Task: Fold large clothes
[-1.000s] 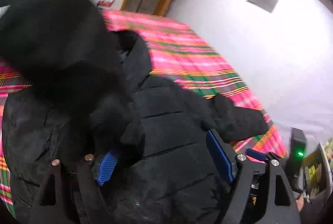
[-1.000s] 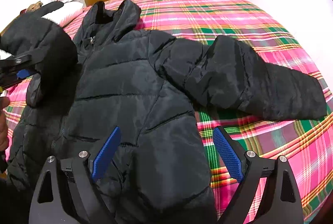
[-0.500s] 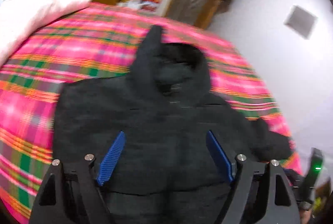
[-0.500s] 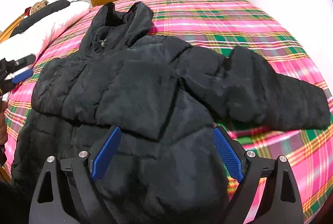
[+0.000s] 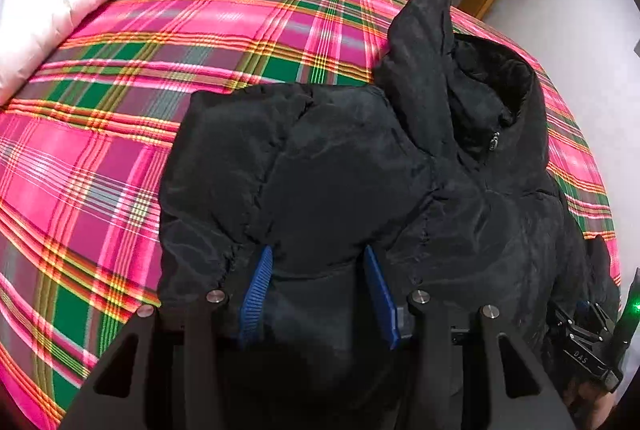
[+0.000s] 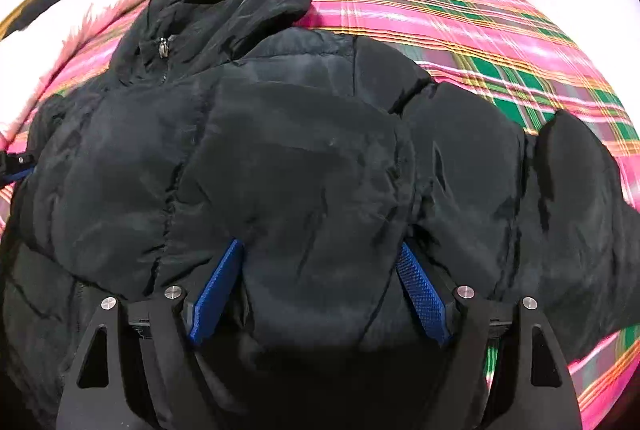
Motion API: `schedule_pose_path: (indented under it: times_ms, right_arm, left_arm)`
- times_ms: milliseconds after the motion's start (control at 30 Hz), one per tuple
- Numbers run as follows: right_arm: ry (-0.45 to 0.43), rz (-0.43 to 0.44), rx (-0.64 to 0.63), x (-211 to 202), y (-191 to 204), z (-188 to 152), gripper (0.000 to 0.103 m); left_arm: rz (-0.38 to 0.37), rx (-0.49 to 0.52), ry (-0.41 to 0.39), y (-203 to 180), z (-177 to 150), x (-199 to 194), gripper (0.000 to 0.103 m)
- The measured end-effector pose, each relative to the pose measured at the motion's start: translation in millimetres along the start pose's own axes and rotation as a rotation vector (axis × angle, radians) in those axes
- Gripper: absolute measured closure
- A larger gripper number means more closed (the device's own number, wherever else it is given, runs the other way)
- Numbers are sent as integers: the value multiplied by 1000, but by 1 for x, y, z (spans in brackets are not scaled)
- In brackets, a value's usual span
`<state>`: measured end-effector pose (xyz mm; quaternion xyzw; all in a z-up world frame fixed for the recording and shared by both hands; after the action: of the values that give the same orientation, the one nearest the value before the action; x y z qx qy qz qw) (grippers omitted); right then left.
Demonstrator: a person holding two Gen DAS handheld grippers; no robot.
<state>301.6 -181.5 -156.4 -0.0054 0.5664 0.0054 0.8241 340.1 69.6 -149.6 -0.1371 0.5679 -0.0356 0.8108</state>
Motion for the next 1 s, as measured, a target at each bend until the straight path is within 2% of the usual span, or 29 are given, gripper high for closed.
schedule_pose_path:
  times_ms: [100, 167, 267, 300, 367, 400, 433, 467, 533, 600, 767, 1000]
  right_arm:
    - [-10, -7, 37, -21, -2, -2, 24]
    - [-89, 11, 57, -51, -2, -8, 24]
    - [-180, 17, 48, -75, 2, -6, 24]
    - [-190, 22, 41, -76, 3, -1, 24]
    - [-178, 21, 25, -62, 6, 13, 25]
    - [-152, 18, 30, -49, 5, 20, 32]
    - [-126, 12, 37, -37, 5, 24, 44]
    - [-82, 19, 51, -20, 2, 28, 46]
    - [-52, 51, 60, -1, -1, 32, 46]
    - [-48, 46, 48, 10, 0, 34, 46]
    - [-41, 42, 42, 18, 2, 33, 45]
    - [-10, 36, 33, 20, 4, 38, 44]
  left_arm:
    - [-19, -20, -14, -4, 3, -15, 54]
    - [-69, -3, -91, -10, 11, -37, 53]
    - [-31, 29, -210, -11, 26, -57, 53]
    - [-25, 37, -215, -9, 30, -54, 53]
    - [2, 33, -181, 0, 35, -37, 53]
    - [18, 23, -154, 6, 36, -26, 53]
    - [23, 17, -136, 12, 37, -15, 53]
    - [26, 19, -127, 17, 37, -8, 53]
    - [25, 29, -122, 22, 36, 1, 52]
    - [39, 43, -116, 21, 36, 5, 52]
    - [86, 76, -114, 16, 32, 16, 52]
    - [79, 62, -117, 19, 33, 15, 52]
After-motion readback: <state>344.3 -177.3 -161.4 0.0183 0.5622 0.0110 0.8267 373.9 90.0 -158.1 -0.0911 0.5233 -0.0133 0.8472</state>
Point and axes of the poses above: each gripper's, at about its wrist camera, not at the fingertips, and x roughly the way its jaws point, y to its left, z to its top, the point moved 5 cm from there along x, roughly the way its jaws point, and after that the axes turned 8 degrees about y, right-handed, at the moved point
